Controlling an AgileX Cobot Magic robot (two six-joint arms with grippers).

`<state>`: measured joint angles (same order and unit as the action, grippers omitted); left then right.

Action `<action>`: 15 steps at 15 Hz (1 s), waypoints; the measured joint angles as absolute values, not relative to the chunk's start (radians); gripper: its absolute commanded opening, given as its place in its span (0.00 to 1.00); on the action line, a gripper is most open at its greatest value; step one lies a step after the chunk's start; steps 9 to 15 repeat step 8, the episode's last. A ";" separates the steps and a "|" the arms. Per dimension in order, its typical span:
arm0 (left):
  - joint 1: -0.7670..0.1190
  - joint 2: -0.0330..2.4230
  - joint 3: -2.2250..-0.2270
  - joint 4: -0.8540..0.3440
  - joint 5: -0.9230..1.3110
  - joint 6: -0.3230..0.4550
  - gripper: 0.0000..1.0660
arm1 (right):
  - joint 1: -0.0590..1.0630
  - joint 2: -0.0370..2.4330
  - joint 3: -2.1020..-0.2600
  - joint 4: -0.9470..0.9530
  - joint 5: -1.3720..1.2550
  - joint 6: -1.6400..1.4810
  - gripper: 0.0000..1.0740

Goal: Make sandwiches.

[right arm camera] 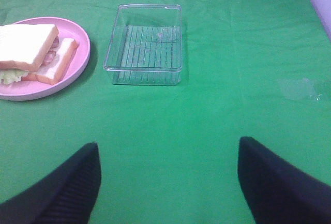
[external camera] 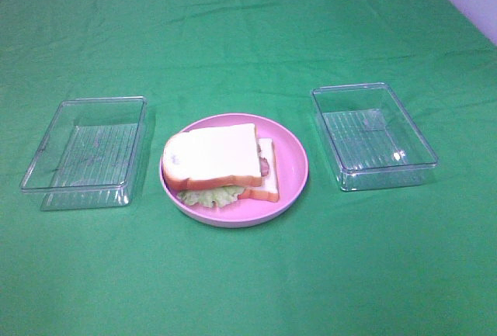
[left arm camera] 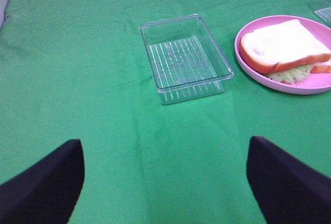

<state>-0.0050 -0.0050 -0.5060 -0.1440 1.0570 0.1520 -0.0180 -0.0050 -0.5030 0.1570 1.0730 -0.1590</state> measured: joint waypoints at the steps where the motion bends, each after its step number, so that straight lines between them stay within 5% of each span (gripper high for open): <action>1: -0.005 -0.005 -0.506 -0.144 1.057 0.152 0.76 | -0.018 -0.005 -0.503 0.157 1.073 -0.159 0.66; 15: -0.005 -0.005 -0.506 -0.144 1.057 0.152 0.76 | -0.018 -0.005 -0.503 0.157 1.073 -0.159 0.66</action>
